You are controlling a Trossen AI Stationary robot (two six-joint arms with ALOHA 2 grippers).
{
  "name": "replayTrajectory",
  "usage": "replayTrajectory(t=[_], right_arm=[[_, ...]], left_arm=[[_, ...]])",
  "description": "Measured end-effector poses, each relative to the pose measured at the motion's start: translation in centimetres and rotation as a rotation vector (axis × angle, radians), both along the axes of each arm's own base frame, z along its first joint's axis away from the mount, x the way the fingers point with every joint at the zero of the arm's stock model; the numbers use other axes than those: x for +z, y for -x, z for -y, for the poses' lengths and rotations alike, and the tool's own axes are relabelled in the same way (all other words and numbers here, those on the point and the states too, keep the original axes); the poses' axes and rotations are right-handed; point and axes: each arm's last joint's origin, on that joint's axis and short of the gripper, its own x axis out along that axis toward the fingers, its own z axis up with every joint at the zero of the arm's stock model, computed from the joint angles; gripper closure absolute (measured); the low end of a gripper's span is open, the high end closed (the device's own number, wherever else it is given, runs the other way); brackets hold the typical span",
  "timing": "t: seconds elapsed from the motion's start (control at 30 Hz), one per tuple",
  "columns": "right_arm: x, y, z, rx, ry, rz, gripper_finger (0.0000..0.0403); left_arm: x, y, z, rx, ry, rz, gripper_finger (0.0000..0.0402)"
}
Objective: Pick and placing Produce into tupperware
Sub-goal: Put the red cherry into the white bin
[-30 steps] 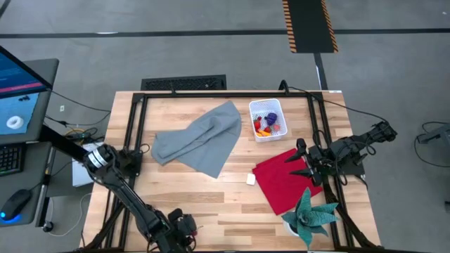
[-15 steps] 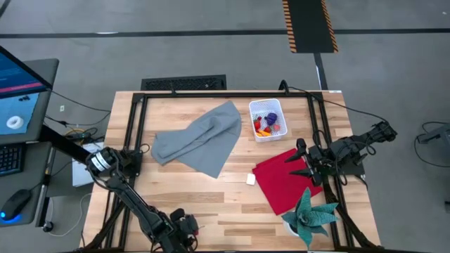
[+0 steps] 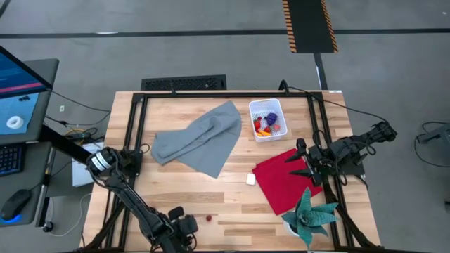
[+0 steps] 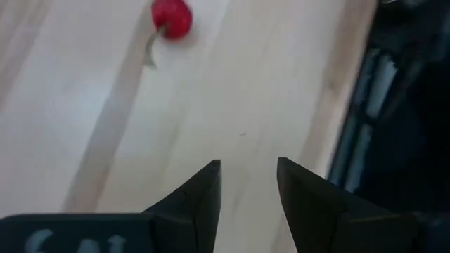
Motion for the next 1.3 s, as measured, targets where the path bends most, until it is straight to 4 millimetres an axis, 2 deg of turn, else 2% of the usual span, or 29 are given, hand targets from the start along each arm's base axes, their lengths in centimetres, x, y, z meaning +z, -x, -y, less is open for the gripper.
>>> replayTrajectory(t=[0.33, 0.67, 0.93, 1.2, 1.3], right_arm=[[0.0, 0.0, 0.0, 0.000, 0.000, 0.000, 0.0148], [0.0, 0.0, 0.0, 0.000, 0.000, 0.000, 0.0148], [0.0, 0.0, 0.0, 0.000, 0.000, 0.000, 0.0148], [0.0, 0.0, 0.0, 0.000, 0.000, 0.001, 0.0148], [0.0, 0.0, 0.0, 0.000, 0.000, 0.000, 0.0148]], left_arm=[[0.0, -1.7, -1.7, -0.065, -0.138, 0.061, 0.0271], [-0.2, -3.5, -4.7, -0.112, -0.292, 0.020, 0.0271], [-0.2, -5.3, -6.0, -0.164, -0.198, -0.008, 0.0271], [-0.1, -6.0, -5.9, -0.207, -0.154, 0.029, 0.0271], [-0.7, -6.2, -6.0, -0.210, -0.149, 0.012, 0.0271]])
